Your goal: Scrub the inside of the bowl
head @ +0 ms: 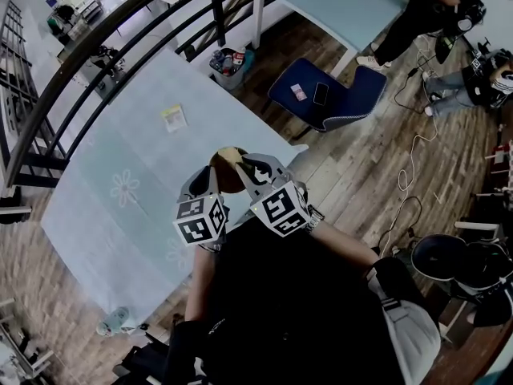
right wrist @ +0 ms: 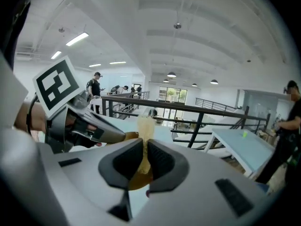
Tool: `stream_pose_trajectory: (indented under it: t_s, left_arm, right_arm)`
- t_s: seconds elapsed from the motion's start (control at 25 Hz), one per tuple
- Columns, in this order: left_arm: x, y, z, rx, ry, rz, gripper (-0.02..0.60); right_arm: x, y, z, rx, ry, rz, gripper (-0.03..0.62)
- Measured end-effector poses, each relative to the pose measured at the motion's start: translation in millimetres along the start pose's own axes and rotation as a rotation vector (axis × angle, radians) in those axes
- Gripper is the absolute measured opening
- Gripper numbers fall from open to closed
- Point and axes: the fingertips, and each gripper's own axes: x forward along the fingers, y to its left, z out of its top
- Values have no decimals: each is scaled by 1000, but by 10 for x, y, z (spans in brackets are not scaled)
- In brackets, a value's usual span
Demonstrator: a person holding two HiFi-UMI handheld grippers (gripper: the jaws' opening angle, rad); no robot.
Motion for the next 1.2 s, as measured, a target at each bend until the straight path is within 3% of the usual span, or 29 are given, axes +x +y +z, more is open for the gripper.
stream_pose_trajectory:
  t_s: [0.36, 0.56, 0.84, 1.2]
  left_arm:
    - [62, -149, -37, 36, 43, -56, 21]
    - [105, -309, 21, 30, 29, -60, 21]
    - [259, -711, 45, -3, 3, -25, 21]
    - [426, -1569, -37, -58, -44, -4, 23]
  right_arm:
    - [-39, -158, -140, -178, 77, 57, 38]
    - [-178, -263, -262, -187, 89, 67, 38]
    - [-454, -556, -519, -35, 104, 89, 38]
    - [-1103, -944, -927, 198, 85, 133, 38]
